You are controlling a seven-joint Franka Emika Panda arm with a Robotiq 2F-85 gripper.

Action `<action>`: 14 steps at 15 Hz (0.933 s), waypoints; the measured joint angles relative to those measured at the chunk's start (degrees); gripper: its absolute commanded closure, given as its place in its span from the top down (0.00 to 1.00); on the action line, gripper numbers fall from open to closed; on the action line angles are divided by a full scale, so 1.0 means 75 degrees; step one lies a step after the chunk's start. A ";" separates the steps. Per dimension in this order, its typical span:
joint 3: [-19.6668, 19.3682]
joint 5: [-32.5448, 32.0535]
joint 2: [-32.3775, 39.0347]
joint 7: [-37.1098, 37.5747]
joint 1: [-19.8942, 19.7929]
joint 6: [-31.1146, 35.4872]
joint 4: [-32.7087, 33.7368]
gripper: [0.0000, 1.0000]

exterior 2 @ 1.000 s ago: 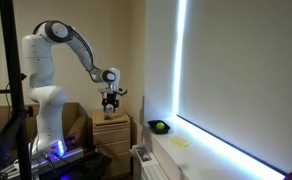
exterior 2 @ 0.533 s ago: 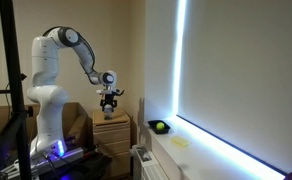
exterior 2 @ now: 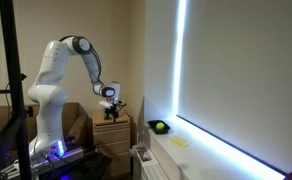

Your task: Open the top drawer of the cabinet

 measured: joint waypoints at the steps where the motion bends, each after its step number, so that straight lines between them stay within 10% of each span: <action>1: 0.0226 0.0646 0.0441 -0.0176 -0.0178 0.0585 0.0039 1.00; 6: 0.2212 0.2800 0.2090 -0.0952 -0.1747 0.1435 0.0843 1.00; 14: 0.2067 0.2178 0.2638 -0.0110 -0.1634 0.1431 0.1388 1.00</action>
